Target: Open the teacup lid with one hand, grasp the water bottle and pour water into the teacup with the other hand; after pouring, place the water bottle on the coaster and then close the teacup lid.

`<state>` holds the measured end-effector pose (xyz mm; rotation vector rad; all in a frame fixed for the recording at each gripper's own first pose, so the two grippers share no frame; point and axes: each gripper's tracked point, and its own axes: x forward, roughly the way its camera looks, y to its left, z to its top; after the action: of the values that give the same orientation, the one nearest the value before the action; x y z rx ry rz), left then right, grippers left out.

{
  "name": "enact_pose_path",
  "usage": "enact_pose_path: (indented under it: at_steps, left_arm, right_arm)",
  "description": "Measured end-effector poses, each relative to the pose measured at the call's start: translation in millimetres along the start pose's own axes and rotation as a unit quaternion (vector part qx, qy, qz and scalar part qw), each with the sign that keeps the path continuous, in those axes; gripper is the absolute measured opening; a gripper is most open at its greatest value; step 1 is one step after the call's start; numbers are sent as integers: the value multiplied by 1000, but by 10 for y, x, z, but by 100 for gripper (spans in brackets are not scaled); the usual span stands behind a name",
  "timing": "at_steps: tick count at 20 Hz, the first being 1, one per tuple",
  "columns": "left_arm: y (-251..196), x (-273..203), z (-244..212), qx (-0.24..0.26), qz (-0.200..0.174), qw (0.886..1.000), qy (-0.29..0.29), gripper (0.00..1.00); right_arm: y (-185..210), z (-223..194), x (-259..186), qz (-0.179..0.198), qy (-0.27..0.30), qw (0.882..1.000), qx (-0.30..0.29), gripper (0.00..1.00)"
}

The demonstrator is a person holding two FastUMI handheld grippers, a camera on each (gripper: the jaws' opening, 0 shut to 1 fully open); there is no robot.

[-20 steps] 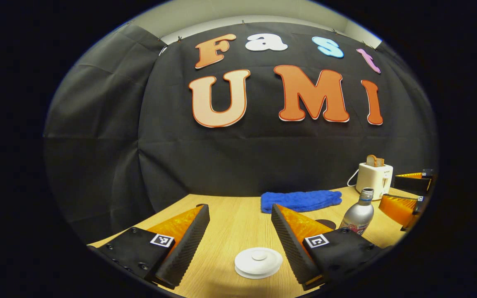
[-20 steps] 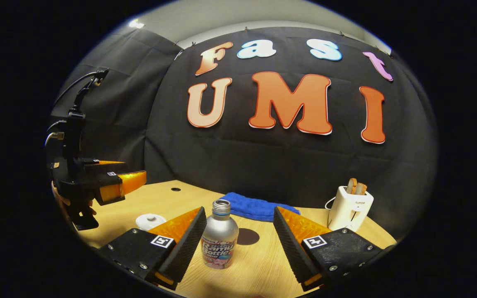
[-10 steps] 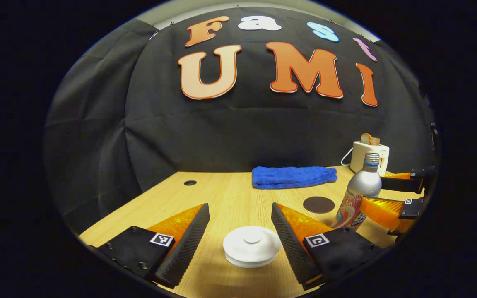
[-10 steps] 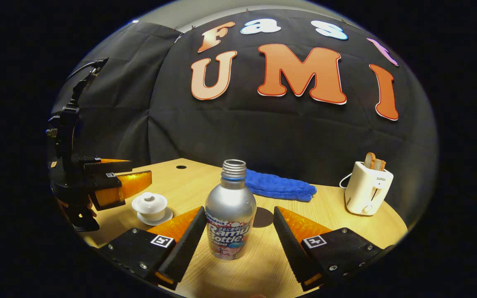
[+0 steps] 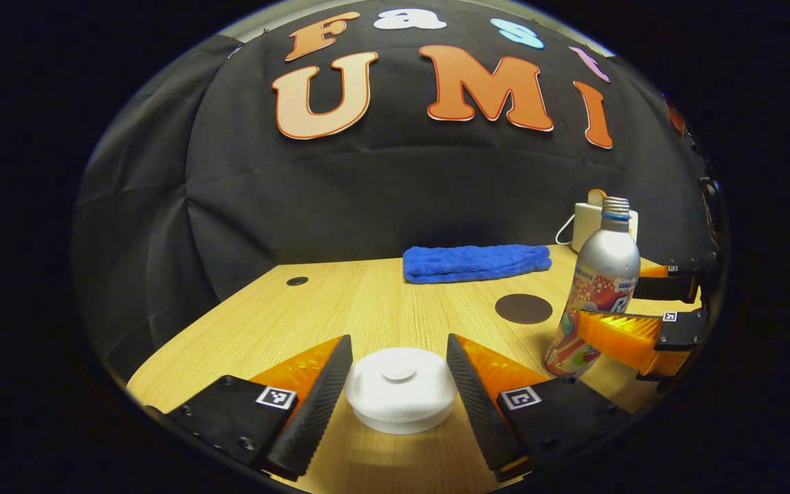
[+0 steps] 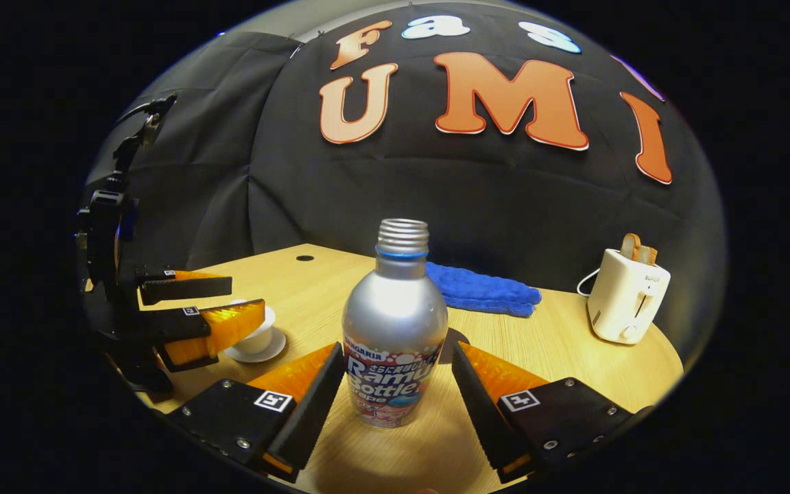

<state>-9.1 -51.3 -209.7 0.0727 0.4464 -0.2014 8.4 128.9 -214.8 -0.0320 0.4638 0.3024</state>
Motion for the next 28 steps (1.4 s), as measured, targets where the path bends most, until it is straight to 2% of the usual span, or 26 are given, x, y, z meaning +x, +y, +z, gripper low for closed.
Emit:
enact_pose_path:
  at_steps: [1,2,4,7,10,11,12,14,21,22,23,26,28]
  left_arm:
    - [-10,16,-22,-1,-2,1000,2,87]
    - [-9,35,-17,-3,-2,1000,2,89]
    - [-37,68,-52,-5,-3,1000,9,75]
    - [-31,77,-61,-5,-2,1000,10,72]
    - [-52,85,-38,-4,-2,1000,3,61]
    - [-41,79,-16,-5,-3,1000,2,62]
    - [-36,89,1,-4,-1,1000,-1,48]
    - [-46,72,15,-6,-4,1000,-2,35]
    - [70,36,180,-12,15,999,-38,35]
    - [85,20,225,-11,18,999,-44,31]
    - [102,14,257,-12,20,998,-50,31]
    - [191,-44,345,-14,30,997,-63,39]
    - [271,-77,396,-12,40,997,-71,34]
  right_arm:
    - [15,-19,12,2,2,1000,-1,95]
    - [25,-47,32,4,6,1000,0,95]
    - [38,-104,46,7,14,1000,2,94]
    - [64,-144,66,15,21,1000,5,89]
    - [75,-142,76,18,20,1000,5,83]
    - [73,-140,76,19,22,1000,5,83]
    - [77,-143,81,20,23,1000,7,82]
    - [81,-134,70,24,26,999,9,82]
    - [22,54,17,13,9,1000,-25,80]
    - [0,87,14,10,5,999,-35,80]
    - [-12,130,7,6,1,999,-45,81]
    - [-86,210,6,-10,-6,997,-81,80]
    - [-140,255,6,-19,-7,994,-107,80]
